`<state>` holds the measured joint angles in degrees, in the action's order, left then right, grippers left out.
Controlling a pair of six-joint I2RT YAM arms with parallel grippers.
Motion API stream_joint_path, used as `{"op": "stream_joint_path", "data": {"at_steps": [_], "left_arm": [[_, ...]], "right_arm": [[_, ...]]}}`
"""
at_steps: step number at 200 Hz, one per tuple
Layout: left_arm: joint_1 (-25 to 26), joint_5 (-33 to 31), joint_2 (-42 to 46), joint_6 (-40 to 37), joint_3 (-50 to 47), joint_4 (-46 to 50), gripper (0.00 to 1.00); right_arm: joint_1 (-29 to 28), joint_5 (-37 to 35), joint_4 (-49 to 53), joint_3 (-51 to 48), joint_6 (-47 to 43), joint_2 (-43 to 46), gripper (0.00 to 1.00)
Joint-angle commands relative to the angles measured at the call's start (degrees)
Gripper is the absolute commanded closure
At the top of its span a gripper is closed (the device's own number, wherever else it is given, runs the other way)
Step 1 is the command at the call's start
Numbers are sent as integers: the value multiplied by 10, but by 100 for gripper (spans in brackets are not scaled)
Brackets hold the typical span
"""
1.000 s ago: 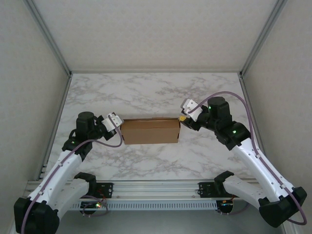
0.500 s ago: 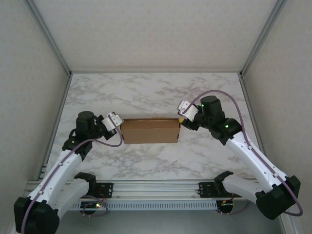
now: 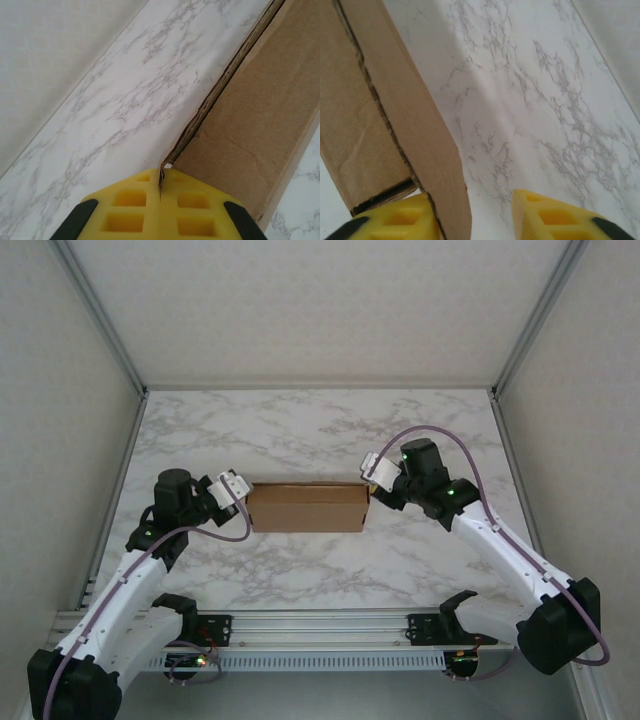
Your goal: Fold the paper box
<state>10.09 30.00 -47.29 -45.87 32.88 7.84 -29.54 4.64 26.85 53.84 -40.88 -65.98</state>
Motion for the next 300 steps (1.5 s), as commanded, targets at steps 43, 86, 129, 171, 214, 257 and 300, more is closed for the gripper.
{"op": "stream_joint_path", "data": {"at_steps": [43, 86, 129, 171, 214, 257, 300], "left_arm": [[15, 5, 7, 69, 2, -32, 100], [30, 19, 5, 175, 1, -44, 100], [49, 28, -13, 262, 28, -40, 100], [60, 27, -32, 345, 50, -41, 100], [70, -9, -47, 426, 75, -29, 100], [77, -14, -54, 475, 80, -33, 100], [83, -32, -95, 533, 109, -4, 100]], "right_arm": [[4, 35, 34, 34, 20, -21, 100], [3, 88, 66, 82, 65, -47, 100], [-3, 119, 96, 120, 93, -77, 100], [-5, 110, 112, 162, 188, -113, 97], [-6, 77, 140, 207, 276, -145, 100], [-8, 77, 162, 229, 322, -168, 100], [-7, 56, 207, 272, 387, -205, 100]]}}
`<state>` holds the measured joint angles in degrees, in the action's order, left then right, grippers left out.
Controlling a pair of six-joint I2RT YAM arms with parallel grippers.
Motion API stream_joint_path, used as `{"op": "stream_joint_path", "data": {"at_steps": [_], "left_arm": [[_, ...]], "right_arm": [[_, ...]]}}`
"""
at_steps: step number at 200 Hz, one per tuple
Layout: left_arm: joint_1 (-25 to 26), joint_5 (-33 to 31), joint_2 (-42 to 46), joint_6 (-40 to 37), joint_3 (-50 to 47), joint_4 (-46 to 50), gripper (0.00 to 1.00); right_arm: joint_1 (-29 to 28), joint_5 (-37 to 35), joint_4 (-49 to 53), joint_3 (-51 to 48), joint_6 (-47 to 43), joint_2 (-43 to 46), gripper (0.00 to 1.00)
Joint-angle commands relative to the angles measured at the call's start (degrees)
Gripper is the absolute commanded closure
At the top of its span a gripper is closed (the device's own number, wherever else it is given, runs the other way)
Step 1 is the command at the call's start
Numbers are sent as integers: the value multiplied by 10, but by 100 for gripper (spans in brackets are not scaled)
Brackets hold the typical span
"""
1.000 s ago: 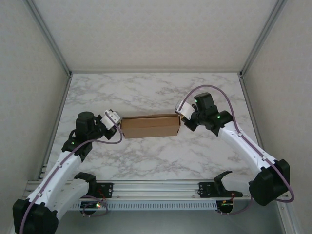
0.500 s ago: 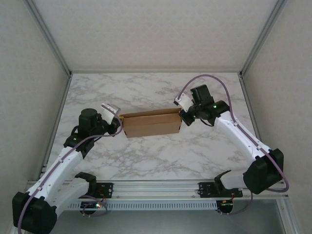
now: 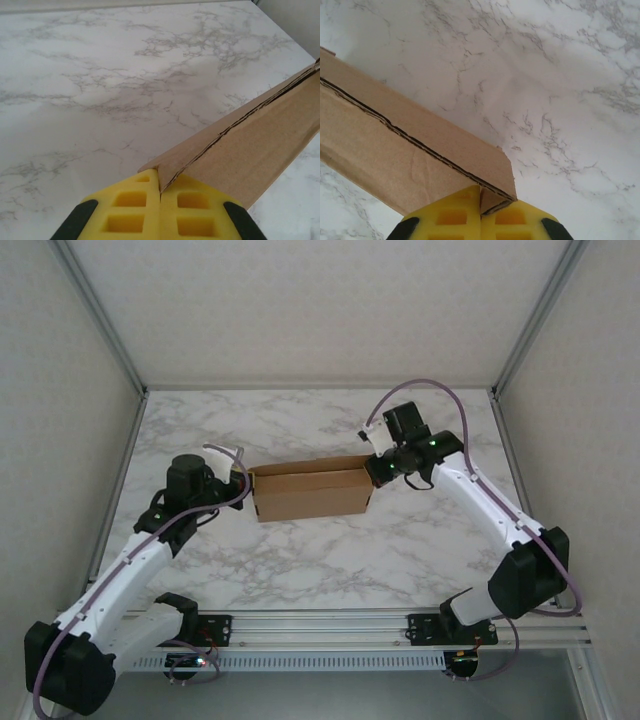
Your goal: Fold the paper box
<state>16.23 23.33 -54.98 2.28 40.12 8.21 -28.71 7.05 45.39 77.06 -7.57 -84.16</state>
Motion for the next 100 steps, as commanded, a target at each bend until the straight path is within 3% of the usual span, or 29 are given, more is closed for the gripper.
{"op": "stream_joint_path", "data": {"at_steps": [1, 100], "left_arm": [[22, 34, -19, 52, 37, -7, 100], [40, -49, -76, 92, 107, 70, 100]], "right_arm": [[-15, 32, 23, 41, 55, -24, 100], [-17, -7, 11, 11, 106, -3, 100]]}}
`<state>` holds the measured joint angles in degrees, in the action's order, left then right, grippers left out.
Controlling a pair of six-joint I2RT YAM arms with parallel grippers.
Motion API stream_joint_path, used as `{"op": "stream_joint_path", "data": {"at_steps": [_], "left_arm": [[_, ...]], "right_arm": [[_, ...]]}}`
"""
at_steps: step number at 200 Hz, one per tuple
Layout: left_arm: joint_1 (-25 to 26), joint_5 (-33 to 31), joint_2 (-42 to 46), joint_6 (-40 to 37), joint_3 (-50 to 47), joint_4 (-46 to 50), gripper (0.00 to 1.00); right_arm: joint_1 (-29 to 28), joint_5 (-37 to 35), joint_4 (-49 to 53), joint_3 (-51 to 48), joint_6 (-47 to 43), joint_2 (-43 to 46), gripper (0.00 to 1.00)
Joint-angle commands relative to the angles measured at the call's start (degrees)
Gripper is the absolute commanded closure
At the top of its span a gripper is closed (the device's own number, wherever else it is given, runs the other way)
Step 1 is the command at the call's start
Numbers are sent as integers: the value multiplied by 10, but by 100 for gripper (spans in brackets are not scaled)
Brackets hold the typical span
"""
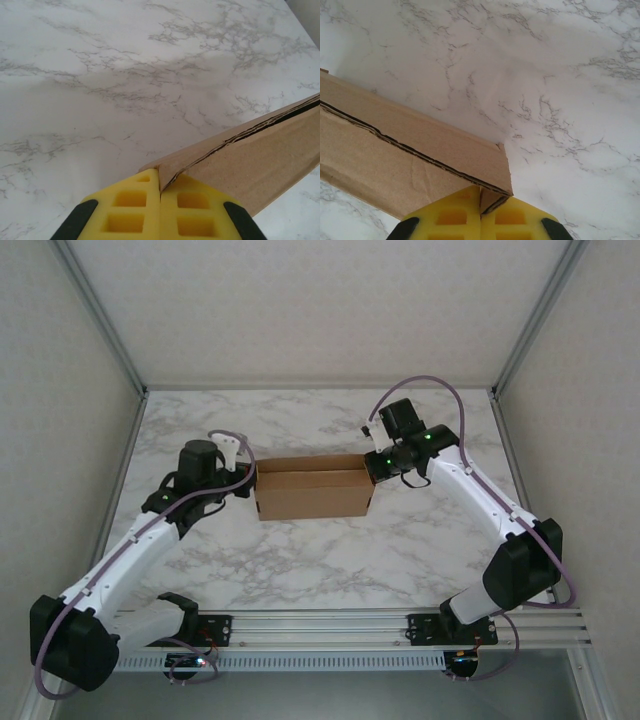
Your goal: Fold the paper box
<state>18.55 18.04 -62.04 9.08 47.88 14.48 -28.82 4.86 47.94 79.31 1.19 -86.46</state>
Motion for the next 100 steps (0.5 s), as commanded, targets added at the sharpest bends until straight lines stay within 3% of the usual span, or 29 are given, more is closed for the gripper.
{"op": "stream_joint_path", "data": {"at_steps": [1, 100], "left_arm": [[17, 3, -5, 24, 30, 7, 100], [59, -75, -21, 63, 22, 9, 100]], "right_arm": [[-16, 14, -15, -12, 17, 21, 100], [-31, -20, -29, -39, 31, 35, 100]]}}
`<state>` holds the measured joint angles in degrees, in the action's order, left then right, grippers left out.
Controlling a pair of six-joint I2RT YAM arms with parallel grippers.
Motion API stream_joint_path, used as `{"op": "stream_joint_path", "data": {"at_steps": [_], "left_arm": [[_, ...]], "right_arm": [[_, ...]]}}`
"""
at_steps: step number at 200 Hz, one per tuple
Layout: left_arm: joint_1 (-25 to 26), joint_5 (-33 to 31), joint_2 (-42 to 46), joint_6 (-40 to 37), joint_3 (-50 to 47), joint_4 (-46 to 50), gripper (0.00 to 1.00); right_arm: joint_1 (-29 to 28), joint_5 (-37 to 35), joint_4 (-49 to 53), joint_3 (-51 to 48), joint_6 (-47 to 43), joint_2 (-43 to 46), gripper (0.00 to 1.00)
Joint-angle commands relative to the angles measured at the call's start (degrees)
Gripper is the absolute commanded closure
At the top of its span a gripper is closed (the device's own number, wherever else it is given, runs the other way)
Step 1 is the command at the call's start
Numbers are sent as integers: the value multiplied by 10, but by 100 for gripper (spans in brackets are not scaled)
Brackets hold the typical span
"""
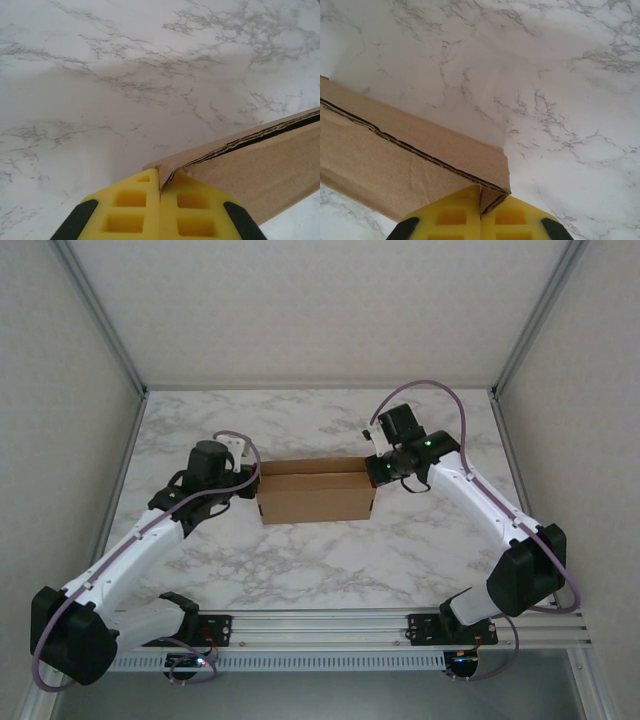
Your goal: Fold the paper box
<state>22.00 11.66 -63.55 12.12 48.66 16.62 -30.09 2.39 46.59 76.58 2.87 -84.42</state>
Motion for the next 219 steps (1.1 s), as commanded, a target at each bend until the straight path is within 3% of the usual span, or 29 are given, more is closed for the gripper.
{"op": "stream_joint_path", "data": {"at_steps": [1, 68, 109, 219], "left_arm": [[25, -12, -6, 34, 14, -13, 100], [88, -145, -44, 69, 47, 39, 100], [105, -154, -45, 102, 25, 25, 100], [133, -197, 14, 100, -59, -5, 100]], "right_arm": [[-19, 3, -16, -13, 15, 15, 100], [-39, -54, -30, -27, 30, 21, 100], [-41, -64, -38, -37, 34, 29, 100], [-43, -83, -61, -78, 13, 55, 100]]}}
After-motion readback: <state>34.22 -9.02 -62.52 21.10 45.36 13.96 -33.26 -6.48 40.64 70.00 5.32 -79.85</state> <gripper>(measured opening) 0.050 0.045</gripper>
